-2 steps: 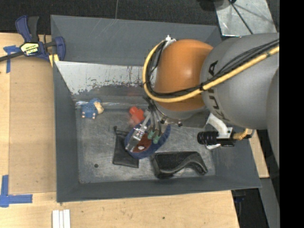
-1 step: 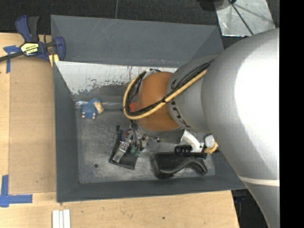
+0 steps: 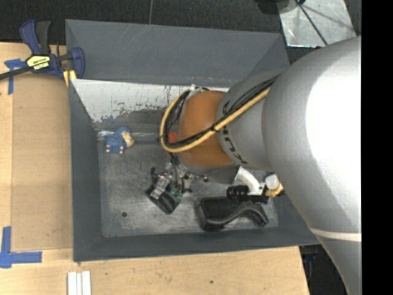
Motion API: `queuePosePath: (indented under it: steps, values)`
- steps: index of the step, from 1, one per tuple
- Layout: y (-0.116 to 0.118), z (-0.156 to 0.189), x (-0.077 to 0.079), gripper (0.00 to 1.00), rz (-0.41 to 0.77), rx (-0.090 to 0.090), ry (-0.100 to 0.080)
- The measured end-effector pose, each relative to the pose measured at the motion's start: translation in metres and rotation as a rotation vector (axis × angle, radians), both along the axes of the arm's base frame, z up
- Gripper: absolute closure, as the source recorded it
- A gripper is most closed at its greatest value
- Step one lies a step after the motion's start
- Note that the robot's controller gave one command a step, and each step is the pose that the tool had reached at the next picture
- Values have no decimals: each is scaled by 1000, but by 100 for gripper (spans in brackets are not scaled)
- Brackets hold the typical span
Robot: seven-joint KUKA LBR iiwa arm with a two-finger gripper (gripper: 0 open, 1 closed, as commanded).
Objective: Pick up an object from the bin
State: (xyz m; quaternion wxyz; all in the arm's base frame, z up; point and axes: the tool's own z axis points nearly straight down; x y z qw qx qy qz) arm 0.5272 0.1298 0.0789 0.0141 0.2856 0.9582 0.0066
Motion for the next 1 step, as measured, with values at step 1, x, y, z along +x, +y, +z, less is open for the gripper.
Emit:
queuePosePath:
  steps: [1]
  values:
    - [-8, 145, 16, 100, 26, -3, 20]
